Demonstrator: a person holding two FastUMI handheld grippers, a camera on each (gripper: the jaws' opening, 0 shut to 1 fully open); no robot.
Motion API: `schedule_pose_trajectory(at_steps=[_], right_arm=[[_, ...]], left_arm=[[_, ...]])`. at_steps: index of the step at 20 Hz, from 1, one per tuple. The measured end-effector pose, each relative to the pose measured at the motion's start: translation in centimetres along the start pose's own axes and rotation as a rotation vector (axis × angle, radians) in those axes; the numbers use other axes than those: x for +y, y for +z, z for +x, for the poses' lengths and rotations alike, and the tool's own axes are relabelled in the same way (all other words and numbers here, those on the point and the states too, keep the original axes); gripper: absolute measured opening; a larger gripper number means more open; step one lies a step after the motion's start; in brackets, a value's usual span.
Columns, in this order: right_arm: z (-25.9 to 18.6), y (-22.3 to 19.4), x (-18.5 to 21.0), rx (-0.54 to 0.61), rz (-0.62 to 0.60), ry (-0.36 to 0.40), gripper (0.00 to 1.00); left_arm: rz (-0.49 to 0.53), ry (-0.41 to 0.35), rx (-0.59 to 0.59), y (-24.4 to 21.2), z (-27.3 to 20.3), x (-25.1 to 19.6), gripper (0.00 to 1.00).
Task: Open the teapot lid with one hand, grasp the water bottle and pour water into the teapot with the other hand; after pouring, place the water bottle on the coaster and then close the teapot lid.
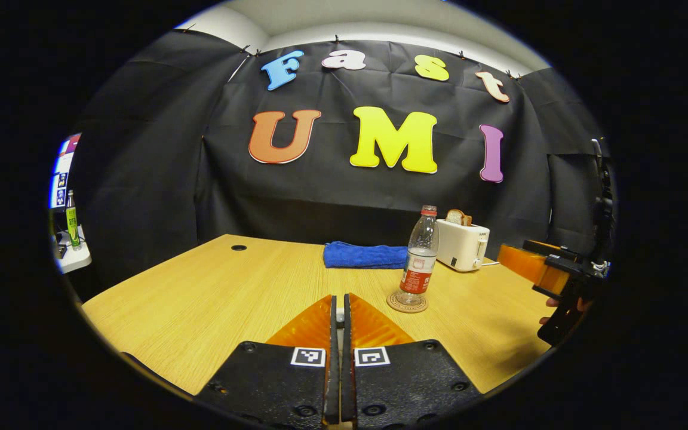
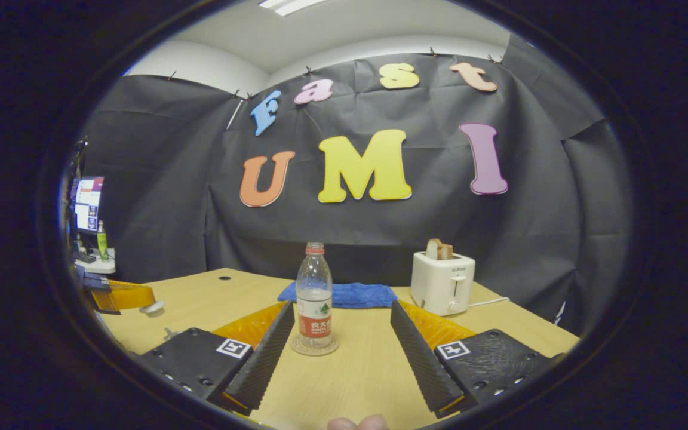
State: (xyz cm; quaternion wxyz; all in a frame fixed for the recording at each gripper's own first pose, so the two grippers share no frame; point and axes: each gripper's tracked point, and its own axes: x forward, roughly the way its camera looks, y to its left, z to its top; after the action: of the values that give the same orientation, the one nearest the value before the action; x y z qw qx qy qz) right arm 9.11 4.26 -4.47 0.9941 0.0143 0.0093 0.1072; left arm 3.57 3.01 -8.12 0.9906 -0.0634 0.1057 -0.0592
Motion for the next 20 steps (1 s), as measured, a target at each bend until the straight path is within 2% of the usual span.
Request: schedule_pose_trajectory(at_steps=[8,20], right_arm=[[-4.0,-1.1,-5.3,-0.013,-0.077,-0.152,0.97],[-4.8,-2.1,-6.7,0.004,-0.062,-0.176,0.97]], left_arm=[[0.014,-0.013,0.046,-2.5,1.5,-1.1,0.04],[0.028,-0.016,0.080,-3.9,1.8,-1.9,0.04]])
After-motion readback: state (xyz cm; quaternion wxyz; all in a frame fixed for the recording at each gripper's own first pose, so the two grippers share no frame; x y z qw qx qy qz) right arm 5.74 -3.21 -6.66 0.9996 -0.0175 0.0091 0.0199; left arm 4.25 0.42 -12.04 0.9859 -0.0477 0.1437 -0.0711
